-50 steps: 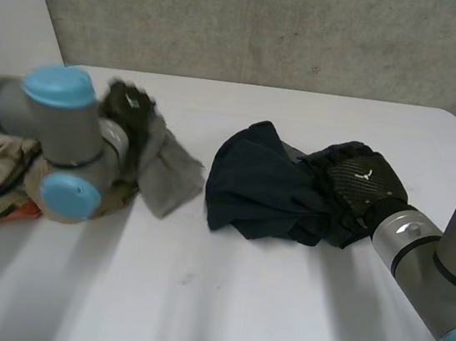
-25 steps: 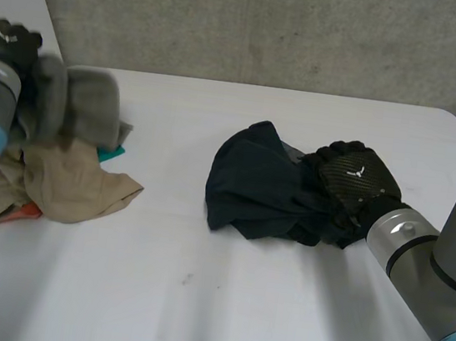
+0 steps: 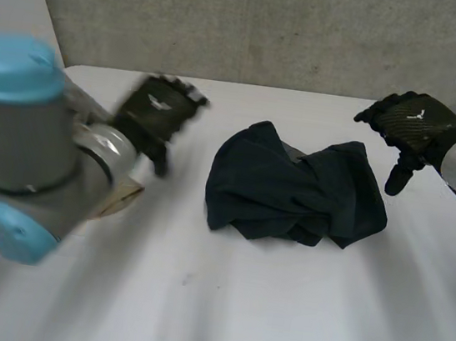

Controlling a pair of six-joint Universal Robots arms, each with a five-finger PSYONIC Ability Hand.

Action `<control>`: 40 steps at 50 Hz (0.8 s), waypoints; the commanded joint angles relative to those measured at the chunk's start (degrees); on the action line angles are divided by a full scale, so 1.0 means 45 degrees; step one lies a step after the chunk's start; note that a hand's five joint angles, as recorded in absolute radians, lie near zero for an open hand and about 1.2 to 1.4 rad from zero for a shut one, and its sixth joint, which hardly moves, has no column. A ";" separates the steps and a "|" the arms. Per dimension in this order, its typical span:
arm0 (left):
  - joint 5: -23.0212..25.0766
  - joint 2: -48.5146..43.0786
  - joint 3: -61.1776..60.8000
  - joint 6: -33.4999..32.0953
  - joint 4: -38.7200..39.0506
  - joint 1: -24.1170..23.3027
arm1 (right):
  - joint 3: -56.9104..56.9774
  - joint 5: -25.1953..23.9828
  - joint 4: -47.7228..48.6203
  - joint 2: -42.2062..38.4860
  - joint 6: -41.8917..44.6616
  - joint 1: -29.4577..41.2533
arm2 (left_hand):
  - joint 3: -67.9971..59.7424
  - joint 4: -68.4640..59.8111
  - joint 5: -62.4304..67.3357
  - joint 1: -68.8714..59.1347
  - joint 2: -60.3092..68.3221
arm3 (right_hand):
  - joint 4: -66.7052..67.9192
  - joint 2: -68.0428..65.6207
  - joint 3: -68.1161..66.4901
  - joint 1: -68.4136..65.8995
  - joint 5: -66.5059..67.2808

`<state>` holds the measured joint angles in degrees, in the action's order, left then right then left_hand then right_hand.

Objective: Fold the laundry.

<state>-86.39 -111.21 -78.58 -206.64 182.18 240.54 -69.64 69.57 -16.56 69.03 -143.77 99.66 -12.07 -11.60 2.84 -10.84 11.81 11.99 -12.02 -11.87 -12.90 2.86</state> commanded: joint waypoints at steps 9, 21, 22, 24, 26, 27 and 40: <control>-0.0392 -0.4269 0.2285 0.1683 0.1252 -0.3179 | 0.2427 -0.1376 0.2096 -0.5143 0.4878 0.0157 | 0.0417 0.0314 -0.0588 0.0144 -0.0360 | -0.0442 0.0449 0.0415 0.0646 -0.0635; -0.2832 -0.5444 0.4201 0.1058 0.1448 -0.3005 | 0.2565 -0.0031 0.4384 -0.5987 0.4117 0.0294 | -1.5096 -1.5199 1.4925 -1.5369 1.5153 | 1.5114 -1.5106 -1.5141 -1.4910 1.4921; -0.3047 -0.5036 0.4181 0.1077 0.1468 -0.2850 | 0.2448 0.0106 0.4248 -0.5734 0.4039 0.0274 | -1.5096 -1.5199 1.4925 -1.5369 1.5153 | 1.5114 -1.5106 -1.5141 -1.4910 1.4921; -0.2933 -0.4566 0.4162 0.1136 0.1487 -0.2615 | 0.1805 0.0322 0.3469 -0.4661 0.3785 0.0235 | -1.5096 -1.5199 1.4925 -1.5369 1.5153 | 1.5114 -1.5106 -1.5141 -1.4910 1.4921; -0.2292 -0.3904 0.4200 0.1233 0.1449 -0.2148 | 0.1297 0.0342 0.2786 -0.3705 0.3609 0.0177 | -1.5096 -1.5199 1.4925 -1.5369 1.5153 | 1.5114 -1.5106 -1.5141 -1.4910 1.4921; -0.1997 -0.3706 0.4220 0.1272 0.1448 -0.2010 | 0.0812 0.0303 0.1951 -0.2772 0.3473 0.0157 | -1.5096 -1.5199 1.4925 -1.5369 1.5153 | 1.5114 -1.5106 -1.5141 -1.4910 1.4921; 0.2125 -0.2746 0.4240 0.1800 -0.0639 -0.0388 | -0.3038 -0.0164 -0.6418 0.2139 0.1327 0.1405 | -1.5096 -1.5199 1.4925 -1.5369 1.5153 | 1.5114 -1.5106 -1.5141 -1.4910 1.4921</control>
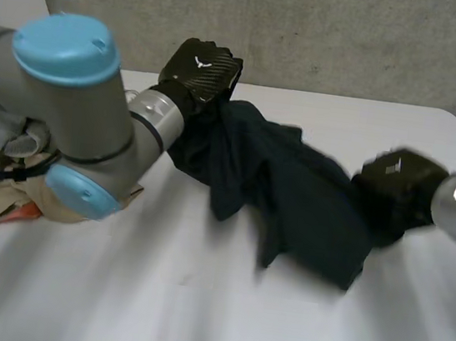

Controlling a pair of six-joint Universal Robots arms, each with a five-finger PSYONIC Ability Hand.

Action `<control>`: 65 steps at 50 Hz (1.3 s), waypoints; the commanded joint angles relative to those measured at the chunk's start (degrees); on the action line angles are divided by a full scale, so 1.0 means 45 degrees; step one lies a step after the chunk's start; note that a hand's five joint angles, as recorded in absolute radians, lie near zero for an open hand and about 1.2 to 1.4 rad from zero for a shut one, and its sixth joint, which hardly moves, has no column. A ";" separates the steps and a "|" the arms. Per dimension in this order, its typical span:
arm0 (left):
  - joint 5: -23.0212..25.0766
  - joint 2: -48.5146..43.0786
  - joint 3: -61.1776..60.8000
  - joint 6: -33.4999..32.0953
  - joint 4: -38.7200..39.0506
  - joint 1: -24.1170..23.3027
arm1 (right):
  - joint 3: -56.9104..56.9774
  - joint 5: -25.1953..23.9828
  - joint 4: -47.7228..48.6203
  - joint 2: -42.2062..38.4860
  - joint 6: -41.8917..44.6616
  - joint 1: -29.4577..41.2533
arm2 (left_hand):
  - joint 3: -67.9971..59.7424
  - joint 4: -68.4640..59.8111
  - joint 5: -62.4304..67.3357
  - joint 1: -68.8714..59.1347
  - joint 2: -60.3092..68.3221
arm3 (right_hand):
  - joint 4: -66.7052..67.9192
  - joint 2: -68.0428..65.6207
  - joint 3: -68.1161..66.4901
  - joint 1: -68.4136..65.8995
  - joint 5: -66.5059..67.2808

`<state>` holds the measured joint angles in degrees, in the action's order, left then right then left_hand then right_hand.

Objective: Fold the laundry.

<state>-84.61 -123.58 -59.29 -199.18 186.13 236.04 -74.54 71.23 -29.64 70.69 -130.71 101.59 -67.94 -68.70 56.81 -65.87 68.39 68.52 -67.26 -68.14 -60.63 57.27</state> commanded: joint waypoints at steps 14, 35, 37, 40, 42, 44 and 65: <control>0.1870 0.0721 -0.2018 -0.1733 -0.5074 0.0983 | -0.2384 0.0635 -0.0757 0.2591 -0.2556 0.1155 | 1.0474 1.0642 -1.0222 1.0013 -1.0573 | -1.3003 1.2724 1.2919 1.1252 -1.2726; 0.1634 0.2074 -0.3075 0.1645 -0.3940 0.3268 | 0.2227 0.0500 0.0062 -0.0179 -0.4214 0.1290 | 1.2830 1.2998 -1.2578 1.2369 -1.2929 | -1.3003 1.2724 1.2919 1.1252 -1.2726; 0.1868 0.1254 -0.2490 0.1958 -0.4193 0.3346 | 0.2559 0.0519 0.0648 -0.1077 -0.4858 0.1544 | 1.2457 1.2625 -1.2205 1.1996 -1.2556 | -1.3003 1.2724 1.2919 1.1252 -1.2726; 0.2162 0.0160 -0.1514 0.2329 -0.4623 0.3366 | 0.2910 0.0539 0.1330 -0.2227 -0.5716 0.1856 | 1.2418 1.2586 -1.2166 1.1957 -1.2517 | -1.3003 1.2724 1.2919 1.1252 -1.2726; 0.2415 -0.0619 -0.0677 0.2543 -0.4954 0.3366 | 0.3106 0.0578 0.1954 -0.2989 -0.6263 0.2032 | 1.2270 1.2438 -1.2018 1.1809 -1.2369 | -1.3003 1.2724 1.2919 1.1252 -1.2726; 0.2514 -0.1130 -0.0127 0.2661 -0.5131 0.3346 | 0.3204 0.0617 0.2405 -0.3461 -0.6597 0.2150 | 1.1972 1.2139 -1.1720 1.1511 -1.2070 | -1.3003 1.2724 1.2919 1.1252 -1.2726; 0.0720 -0.4238 0.3098 0.1335 -0.6246 0.2253 | 0.3400 0.1887 0.5591 -0.5788 -0.6520 0.2912 | -0.1403 -0.1235 0.1655 -0.1864 0.1304 | -1.3003 1.2723 1.2918 1.1251 -1.2726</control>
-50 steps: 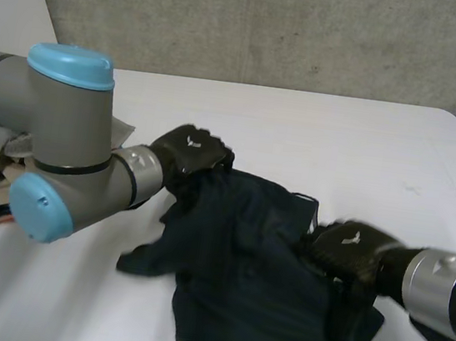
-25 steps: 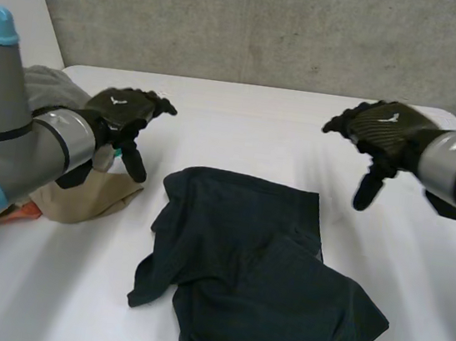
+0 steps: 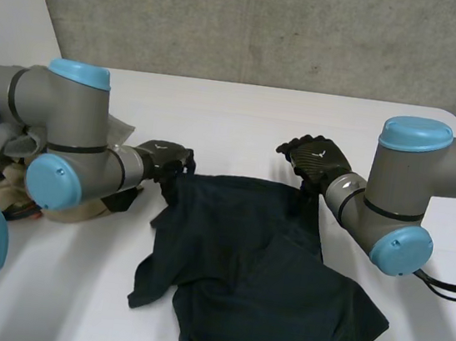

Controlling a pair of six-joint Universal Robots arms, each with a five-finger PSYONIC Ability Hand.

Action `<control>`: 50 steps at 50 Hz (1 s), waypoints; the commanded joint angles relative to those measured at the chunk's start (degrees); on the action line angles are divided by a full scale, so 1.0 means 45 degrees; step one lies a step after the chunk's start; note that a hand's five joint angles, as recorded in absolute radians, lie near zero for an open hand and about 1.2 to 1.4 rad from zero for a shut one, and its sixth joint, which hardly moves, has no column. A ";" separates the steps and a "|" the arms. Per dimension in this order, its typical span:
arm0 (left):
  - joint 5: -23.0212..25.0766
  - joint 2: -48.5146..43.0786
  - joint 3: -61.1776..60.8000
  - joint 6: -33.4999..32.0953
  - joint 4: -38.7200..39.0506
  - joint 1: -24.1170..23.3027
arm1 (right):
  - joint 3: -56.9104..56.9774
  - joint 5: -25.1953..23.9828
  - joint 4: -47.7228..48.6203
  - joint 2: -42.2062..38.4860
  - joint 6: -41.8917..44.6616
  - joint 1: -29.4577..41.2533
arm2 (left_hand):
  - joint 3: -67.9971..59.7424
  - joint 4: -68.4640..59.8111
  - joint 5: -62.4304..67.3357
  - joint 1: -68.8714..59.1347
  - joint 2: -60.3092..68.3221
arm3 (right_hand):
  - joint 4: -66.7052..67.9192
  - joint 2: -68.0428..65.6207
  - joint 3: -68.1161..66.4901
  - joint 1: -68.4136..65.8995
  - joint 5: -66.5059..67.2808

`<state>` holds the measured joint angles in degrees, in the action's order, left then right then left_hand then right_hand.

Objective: Fold the laundry.

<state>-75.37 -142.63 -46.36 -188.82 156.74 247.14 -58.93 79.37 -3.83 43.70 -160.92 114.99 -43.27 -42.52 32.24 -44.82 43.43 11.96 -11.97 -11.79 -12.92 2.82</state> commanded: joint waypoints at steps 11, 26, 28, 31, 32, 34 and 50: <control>-0.1827 0.3644 -0.1453 -0.2803 0.0443 -0.0819 | 0.0361 -0.0566 -0.1199 0.1226 0.0271 -0.0416 | -0.8161 -0.8329 0.8391 -0.7819 0.8126 | -0.0436 0.0438 0.0398 0.0650 -0.0628; -0.0244 0.8627 -0.5711 -0.4952 0.1184 -0.1893 | 0.0714 -0.3769 -0.1593 0.0583 0.0467 0.0267 | -0.8161 -0.8329 0.8391 -0.7819 0.8126 | -0.0436 0.0438 0.0398 0.0650 -0.0628; -0.0127 0.8919 -0.6159 -0.5069 0.1360 -0.1952 | 0.0713 -0.3907 -0.1358 0.0388 0.0467 0.0404 | -0.8161 -0.8329 0.8391 -0.7819 0.8126 | -0.0436 0.0438 0.0398 0.0650 -0.0628; -0.0068 0.9077 -0.6532 -0.5206 0.1516 -0.1952 | 0.0791 -0.3771 -0.0928 -0.0061 0.0467 0.0677 | -0.8161 -0.8329 0.8391 -0.7819 0.8126 | -0.0436 0.0438 0.0398 0.0650 -0.0628; -0.0049 0.9116 -0.6765 -0.5265 0.1614 -0.1913 | 0.0908 -0.3558 -0.0676 -0.0294 0.0467 0.0794 | -0.8161 -0.8329 0.8391 -0.7819 0.8126 | -0.0047 0.0049 0.0009 0.0260 -0.0238; -0.0029 0.9117 -0.6923 -0.5363 0.1712 -0.1874 | 0.1123 -0.3089 -0.0343 -0.0550 0.0467 0.0853 | -0.8161 -0.8329 0.8391 -0.7819 0.8126 | 0.6485 -0.6483 -0.6522 -0.6271 0.6293; -0.1512 0.6442 -0.1264 -0.6712 0.8681 -0.0409 | 0.2393 0.0859 0.6764 0.3314 -0.0315 0.0424 | -0.8161 -0.8329 0.8391 -0.7819 0.8126 | 1.5120 -1.5118 -1.5157 -1.4906 1.4928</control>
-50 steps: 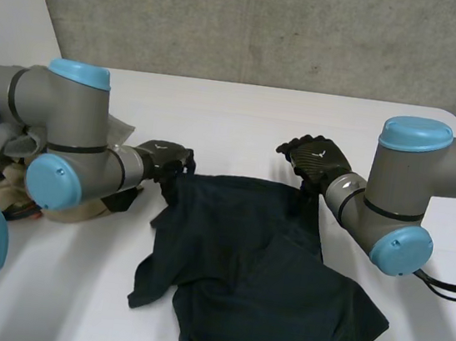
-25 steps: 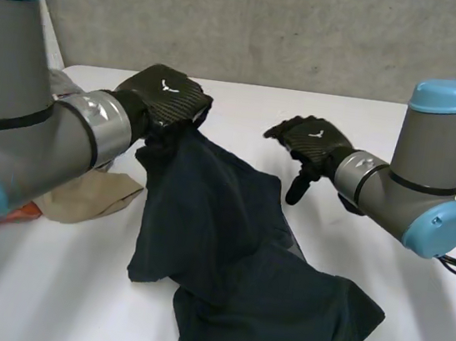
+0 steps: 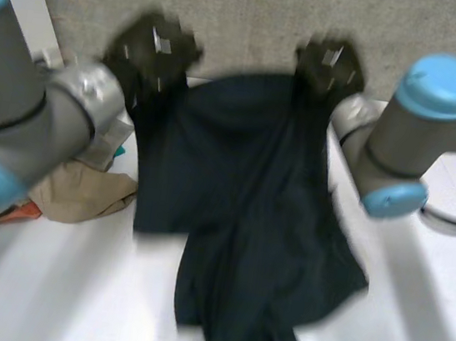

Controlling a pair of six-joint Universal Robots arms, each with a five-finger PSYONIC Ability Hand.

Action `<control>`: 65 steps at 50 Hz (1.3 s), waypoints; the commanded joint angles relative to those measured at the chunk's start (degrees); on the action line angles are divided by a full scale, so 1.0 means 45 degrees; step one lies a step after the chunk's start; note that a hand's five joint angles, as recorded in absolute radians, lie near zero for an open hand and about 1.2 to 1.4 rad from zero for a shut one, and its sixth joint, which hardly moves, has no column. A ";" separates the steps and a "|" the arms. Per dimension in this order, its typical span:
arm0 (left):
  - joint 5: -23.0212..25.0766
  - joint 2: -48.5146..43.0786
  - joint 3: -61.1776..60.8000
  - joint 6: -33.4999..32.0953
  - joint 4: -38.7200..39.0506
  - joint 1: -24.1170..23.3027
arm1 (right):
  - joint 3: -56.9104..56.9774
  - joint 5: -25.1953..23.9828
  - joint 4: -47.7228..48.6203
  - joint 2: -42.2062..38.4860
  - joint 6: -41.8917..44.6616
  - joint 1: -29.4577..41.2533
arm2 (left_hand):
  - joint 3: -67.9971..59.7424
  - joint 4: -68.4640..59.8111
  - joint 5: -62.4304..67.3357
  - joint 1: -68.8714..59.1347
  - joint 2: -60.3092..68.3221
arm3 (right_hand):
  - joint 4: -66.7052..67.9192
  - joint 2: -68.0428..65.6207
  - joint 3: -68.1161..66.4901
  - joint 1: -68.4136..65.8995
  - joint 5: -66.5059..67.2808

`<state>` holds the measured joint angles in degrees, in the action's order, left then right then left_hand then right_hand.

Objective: Fold the laundry.

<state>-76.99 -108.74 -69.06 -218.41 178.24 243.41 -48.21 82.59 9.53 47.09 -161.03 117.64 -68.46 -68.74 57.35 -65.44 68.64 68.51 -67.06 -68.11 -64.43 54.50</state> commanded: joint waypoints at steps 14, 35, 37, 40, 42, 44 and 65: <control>-0.1485 -0.0621 0.4060 0.2481 0.4981 0.0402 | 0.0306 -0.1185 0.2788 0.3559 -0.0407 -0.0693 | -0.2564 -0.2501 0.2812 -0.3236 0.2525 | 0.2553 -0.2876 -0.2642 -0.3461 0.3444; -0.2168 -0.2436 -0.4848 0.1876 0.5117 -0.0106 | -0.6707 -0.1713 0.0500 0.1175 0.1467 -0.0401 | -0.1345 -0.1282 0.1593 -0.2017 0.1306 | 0.2553 -0.2876 -0.2642 -0.3461 0.3444; -0.2247 -0.2495 -0.5218 0.1856 0.5040 -0.0106 | -0.7038 -0.1752 0.0110 0.1214 0.1507 -0.0362 | 0.3267 0.3330 -0.3019 0.2596 -0.3307 | 0.2553 -0.2876 -0.2642 -0.3461 0.3444; -0.2325 -0.2437 -0.5357 0.1817 0.4864 -0.0067 | -0.7313 -0.1791 -0.0087 0.1389 0.1488 -0.0381 | 0.8147 0.8210 -0.7899 0.7475 -0.8187 | 0.2553 -0.2876 -0.2642 -0.3461 0.3444; -0.2500 -0.2242 -0.5455 0.1798 0.4513 0.0030 | -0.7625 -0.1791 -0.0126 0.1663 0.1429 -0.0420 | 0.9501 0.9564 -0.9253 0.8830 -0.9541 | 0.2553 -0.2876 -0.2642 -0.3461 0.3444; -0.2792 -0.1950 -0.5494 0.1875 0.4085 0.0166 | -0.7801 -0.1811 -0.0107 0.1838 0.1390 -0.0439 | 1.0323 1.0386 -1.0076 0.9652 -1.0363 | 0.2553 -0.2876 -0.2642 -0.3461 0.3444; -0.1311 -0.1634 -0.5534 0.5820 0.2833 0.2315 | -0.8564 -0.1948 -0.0185 0.2406 0.1175 -0.0811 | 0.7898 0.7962 -0.7651 0.7227 -0.7938 | 0.2553 -0.2876 -0.2642 -0.3461 0.3444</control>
<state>-86.12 -113.72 -95.66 -197.28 191.39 251.78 -86.61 73.84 8.64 58.05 -155.70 114.24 -26.77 -26.89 17.14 -27.18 26.64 68.68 -67.84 -68.88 -64.43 57.57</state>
